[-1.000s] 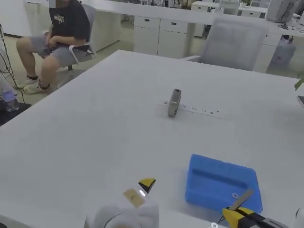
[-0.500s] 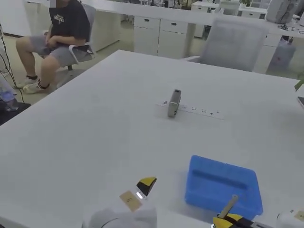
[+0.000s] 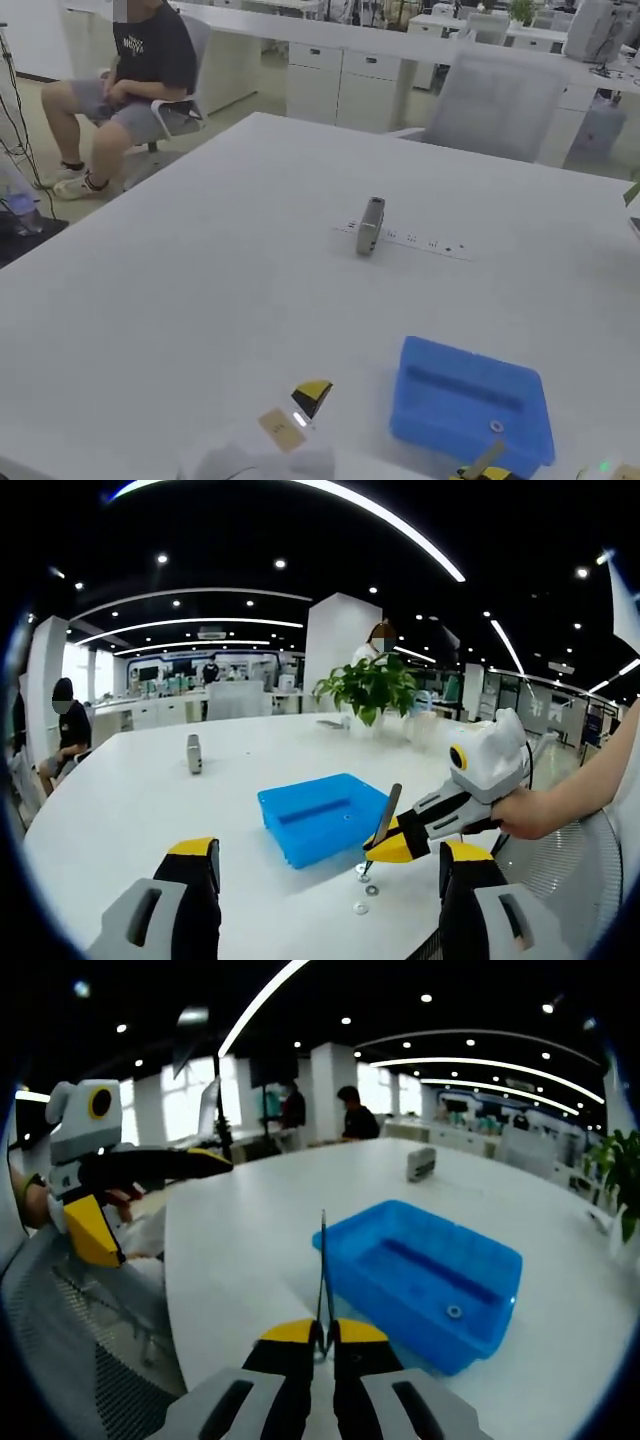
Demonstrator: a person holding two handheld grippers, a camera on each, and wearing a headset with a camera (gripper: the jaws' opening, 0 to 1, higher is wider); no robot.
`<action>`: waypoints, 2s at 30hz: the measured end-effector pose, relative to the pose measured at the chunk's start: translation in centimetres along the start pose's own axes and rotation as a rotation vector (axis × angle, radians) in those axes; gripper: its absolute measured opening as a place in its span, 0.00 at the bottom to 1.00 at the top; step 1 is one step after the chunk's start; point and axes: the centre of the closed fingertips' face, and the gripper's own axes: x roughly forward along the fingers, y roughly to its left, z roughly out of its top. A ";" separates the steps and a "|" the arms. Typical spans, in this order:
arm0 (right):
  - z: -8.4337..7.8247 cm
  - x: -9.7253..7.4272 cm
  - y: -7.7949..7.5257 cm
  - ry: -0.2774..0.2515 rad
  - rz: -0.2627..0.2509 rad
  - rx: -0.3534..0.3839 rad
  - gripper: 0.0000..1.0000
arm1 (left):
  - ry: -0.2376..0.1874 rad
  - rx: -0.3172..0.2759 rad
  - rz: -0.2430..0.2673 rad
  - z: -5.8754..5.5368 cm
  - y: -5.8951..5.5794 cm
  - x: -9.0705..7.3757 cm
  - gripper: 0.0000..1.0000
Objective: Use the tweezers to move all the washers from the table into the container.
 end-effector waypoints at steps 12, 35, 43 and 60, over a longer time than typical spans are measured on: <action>-0.2 -0.1 0.6 0.016 0.012 0.005 0.04 | 0.029 0.020 -0.005 -0.5 -0.1 0.1 0.91; 0.0 1.0 0.7 0.011 -0.003 0.015 0.06 | 0.045 0.033 -0.001 -0.8 0.0 0.1 0.90; 0.5 1.4 0.4 0.007 -0.031 0.004 0.06 | 0.056 0.042 -0.001 -1.0 0.0 0.2 0.90; 0.5 1.4 0.9 0.025 -0.023 -0.017 0.06 | 0.062 0.048 0.002 -1.1 0.0 0.1 0.89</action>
